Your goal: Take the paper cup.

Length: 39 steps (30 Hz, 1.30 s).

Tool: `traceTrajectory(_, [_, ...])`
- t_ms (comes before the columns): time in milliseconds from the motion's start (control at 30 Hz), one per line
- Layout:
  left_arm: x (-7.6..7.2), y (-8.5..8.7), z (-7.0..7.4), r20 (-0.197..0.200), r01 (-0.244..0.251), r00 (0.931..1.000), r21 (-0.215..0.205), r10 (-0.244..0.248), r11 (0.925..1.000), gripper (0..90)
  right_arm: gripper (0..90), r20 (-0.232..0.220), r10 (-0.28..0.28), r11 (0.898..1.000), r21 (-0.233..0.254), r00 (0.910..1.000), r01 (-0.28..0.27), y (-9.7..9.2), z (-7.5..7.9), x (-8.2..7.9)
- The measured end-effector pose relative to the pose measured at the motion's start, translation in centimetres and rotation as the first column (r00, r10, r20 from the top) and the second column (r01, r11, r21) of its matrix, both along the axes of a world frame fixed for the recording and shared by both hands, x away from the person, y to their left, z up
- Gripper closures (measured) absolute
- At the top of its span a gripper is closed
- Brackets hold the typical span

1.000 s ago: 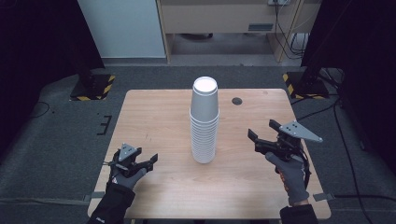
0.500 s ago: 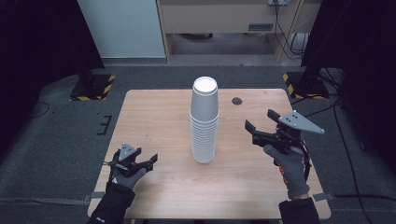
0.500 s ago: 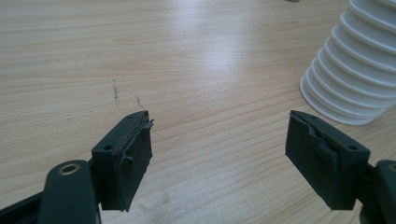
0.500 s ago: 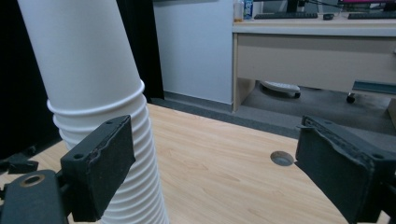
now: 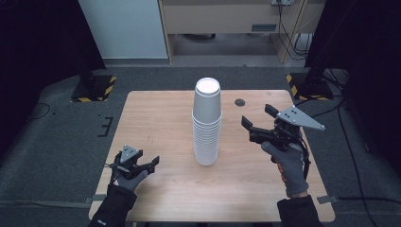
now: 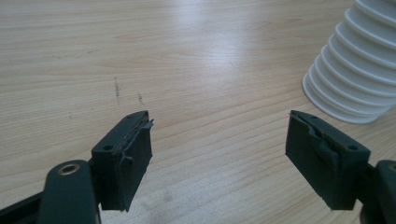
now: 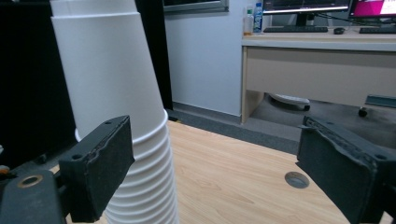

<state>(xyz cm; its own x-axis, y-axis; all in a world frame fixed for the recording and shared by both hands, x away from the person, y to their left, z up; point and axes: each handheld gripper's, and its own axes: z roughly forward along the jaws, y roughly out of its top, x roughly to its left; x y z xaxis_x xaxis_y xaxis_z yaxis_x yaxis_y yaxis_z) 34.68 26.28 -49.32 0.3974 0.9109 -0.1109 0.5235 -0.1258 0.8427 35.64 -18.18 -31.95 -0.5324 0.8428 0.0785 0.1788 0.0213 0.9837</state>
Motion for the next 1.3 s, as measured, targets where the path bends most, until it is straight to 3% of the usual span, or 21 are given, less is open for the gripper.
traceTrajectory(867, [0.1,0.1,0.0,-0.001,-0.004,1.0,0.002,0.004,1.0,20.5,10.6,0.031,0.113,0.993,0.042,0.9931,-0.114,5.3,2.5,1.1])
traceTrajectory(1300, [0.1,0.2,0.0,-0.001,-0.005,1.0,0.003,0.005,1.0,20.6,10.6,0.024,0.135,0.99,0.041,0.9906,-0.136,7.4,2.4,2.0])
